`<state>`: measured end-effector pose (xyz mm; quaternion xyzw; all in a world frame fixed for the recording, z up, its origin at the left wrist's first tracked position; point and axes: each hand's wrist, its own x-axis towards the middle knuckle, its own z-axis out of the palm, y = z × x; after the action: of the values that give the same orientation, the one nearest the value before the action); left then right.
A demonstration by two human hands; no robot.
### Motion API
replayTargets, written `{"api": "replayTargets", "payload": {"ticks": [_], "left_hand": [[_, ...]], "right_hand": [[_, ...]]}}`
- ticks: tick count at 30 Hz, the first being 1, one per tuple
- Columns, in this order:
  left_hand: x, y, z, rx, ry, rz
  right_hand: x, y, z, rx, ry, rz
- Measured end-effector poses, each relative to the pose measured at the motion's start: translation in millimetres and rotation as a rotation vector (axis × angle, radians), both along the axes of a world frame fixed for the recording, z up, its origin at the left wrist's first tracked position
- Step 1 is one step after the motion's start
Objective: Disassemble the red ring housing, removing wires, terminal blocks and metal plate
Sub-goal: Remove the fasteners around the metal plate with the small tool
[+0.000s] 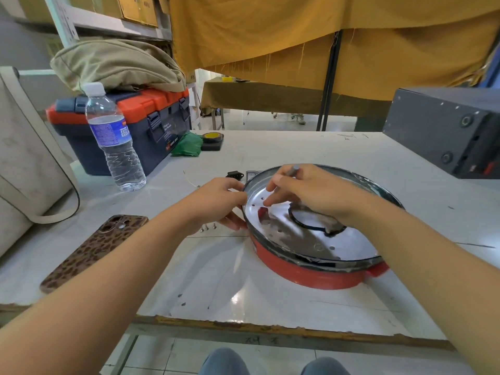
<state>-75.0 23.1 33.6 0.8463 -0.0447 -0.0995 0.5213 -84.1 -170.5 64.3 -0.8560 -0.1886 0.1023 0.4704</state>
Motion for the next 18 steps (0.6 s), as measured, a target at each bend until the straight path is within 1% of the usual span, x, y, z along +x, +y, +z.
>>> {"api": "replayTargets", "payload": {"ticks": [2, 5, 9, 13, 16, 18], "left_hand": [[2.8, -1.4, -1.4, 0.025, -0.030, 0.005], [6.9, -4.3, -2.8, 0.052, -0.066, 0.020], [9.8, -10.6, -3.0, 0.054, -0.102, 0.048], [11.4, -16.9, -6.2, -0.017, -0.131, 0.124], [10.5, -15.7, -7.3, -0.037, -0.071, 0.185], [8.9, -12.6, -6.0, -0.076, -0.021, 0.180]], "right_hand": [[-1.7, -6.3, 4.9, 0.014, 0.033, 0.064], [-3.8, -14.5, 5.9, -0.059, 0.019, 0.183], [-8.3, -17.0, 1.4, -0.182, -0.011, 0.276], [-9.1, -17.1, -0.5, -0.331, -0.100, 0.296], [-10.1, -16.8, -0.8, -0.390, -0.129, 0.288], [-9.8, -15.2, -2.1, -0.410, -0.128, 0.267]]}}
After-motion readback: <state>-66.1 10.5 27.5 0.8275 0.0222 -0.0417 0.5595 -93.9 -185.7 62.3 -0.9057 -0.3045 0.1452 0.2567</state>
